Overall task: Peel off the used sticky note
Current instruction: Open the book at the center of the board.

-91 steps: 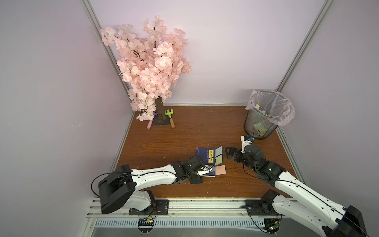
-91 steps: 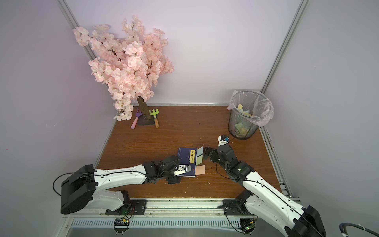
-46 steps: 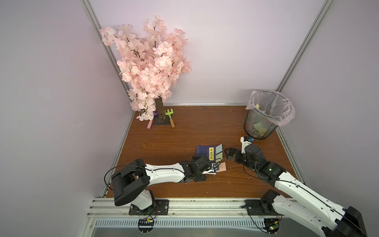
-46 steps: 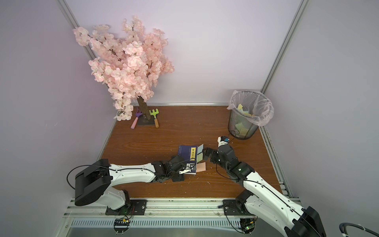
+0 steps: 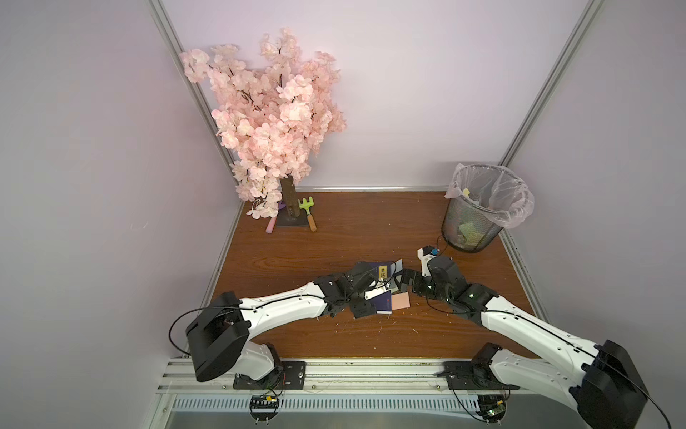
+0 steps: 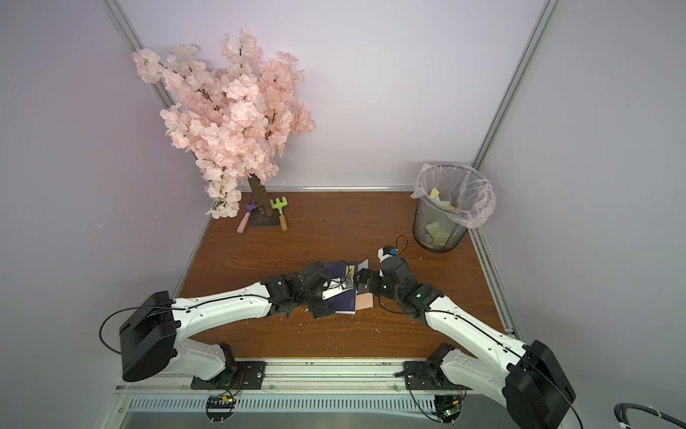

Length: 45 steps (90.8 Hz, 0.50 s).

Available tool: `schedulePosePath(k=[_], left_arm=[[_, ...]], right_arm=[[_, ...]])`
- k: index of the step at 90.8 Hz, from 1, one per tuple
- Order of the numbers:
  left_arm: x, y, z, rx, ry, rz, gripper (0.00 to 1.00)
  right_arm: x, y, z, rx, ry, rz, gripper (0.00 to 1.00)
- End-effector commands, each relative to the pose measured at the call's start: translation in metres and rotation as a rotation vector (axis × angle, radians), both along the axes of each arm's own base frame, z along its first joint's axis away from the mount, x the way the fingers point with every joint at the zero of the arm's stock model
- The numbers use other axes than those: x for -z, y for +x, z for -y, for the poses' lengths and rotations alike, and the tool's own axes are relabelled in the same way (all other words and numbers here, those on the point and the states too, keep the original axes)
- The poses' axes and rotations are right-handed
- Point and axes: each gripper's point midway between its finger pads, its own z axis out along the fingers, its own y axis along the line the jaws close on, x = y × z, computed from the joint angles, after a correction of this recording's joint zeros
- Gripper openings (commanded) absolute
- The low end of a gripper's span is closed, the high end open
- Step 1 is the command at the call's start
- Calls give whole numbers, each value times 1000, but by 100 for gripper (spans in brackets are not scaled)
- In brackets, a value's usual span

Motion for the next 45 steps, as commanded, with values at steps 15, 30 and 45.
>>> schedulePosePath(k=[15,30,45], left_arm=[[20,26,-30,-143,-64,-32,96],[31,30,-34,-176,-67,-8,96],[33,31,-40,-202,-87,18,96]], right_arm=[[-36,26,-39,-47,132,40,96],[-25,39,-50,-48,145,6,96],[-15,55,-46,-25,163,-12,96]])
